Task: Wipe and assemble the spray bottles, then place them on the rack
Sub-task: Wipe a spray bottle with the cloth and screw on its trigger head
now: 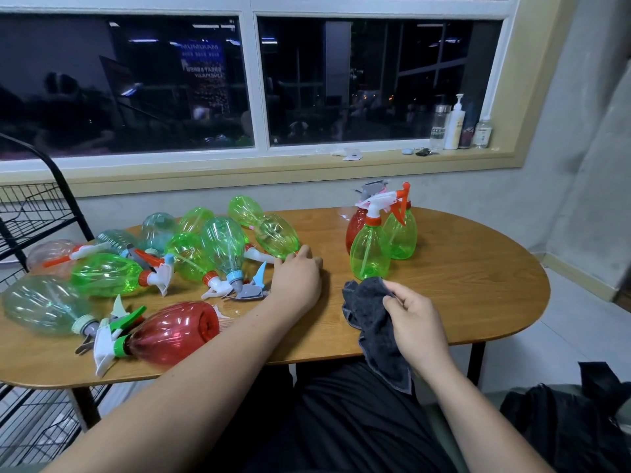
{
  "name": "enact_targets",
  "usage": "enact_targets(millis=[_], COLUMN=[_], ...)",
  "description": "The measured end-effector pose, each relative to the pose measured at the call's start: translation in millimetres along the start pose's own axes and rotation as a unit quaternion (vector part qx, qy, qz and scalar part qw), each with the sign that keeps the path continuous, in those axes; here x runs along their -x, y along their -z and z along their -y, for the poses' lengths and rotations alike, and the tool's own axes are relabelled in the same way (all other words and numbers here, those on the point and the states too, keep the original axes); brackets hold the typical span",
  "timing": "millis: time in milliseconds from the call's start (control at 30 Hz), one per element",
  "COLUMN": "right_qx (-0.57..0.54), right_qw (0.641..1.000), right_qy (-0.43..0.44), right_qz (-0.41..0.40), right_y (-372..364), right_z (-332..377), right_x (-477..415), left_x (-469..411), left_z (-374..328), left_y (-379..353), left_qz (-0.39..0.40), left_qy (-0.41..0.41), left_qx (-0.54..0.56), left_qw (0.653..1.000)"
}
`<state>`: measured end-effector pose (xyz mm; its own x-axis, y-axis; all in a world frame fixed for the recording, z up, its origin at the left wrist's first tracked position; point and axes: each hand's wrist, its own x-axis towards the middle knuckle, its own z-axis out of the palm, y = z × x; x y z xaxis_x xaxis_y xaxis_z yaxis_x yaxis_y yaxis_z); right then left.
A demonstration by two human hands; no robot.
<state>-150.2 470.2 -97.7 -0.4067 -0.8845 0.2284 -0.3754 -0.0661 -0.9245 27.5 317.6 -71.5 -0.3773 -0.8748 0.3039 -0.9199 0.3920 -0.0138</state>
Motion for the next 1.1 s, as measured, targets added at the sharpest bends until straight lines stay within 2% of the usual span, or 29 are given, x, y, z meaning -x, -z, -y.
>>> enact_targets(millis=[333,600,867,1100], right_qx=[-0.001,-0.012,-0.092,-0.118], right_qw=[1.0,1.0,0.995,0.993], right_qy=[-0.006,-0.006,-0.024,-0.019], right_qz=[0.001,-0.011,-0.02,-0.021], right_y=[0.7,2.3,0.6,-1.3], right_z=[0.4,6.7,1.9,6.0], right_x=[-0.4,1.2,-4.0,-2.0], left_x=[22.8,59.0,92.0,102.7], left_z=[-7.9,-4.5,-6.0,-6.6], left_y=[-6.1,-0.9,15.6,31.3], left_qz=[-0.059,-0.065,-0.072,-0.131], left_qy=[-0.074,-0.089,-0.106,-0.106], left_qx=[0.049,0.129,0.211,0.274], left_qw=[0.994,0.986,0.969,0.947])
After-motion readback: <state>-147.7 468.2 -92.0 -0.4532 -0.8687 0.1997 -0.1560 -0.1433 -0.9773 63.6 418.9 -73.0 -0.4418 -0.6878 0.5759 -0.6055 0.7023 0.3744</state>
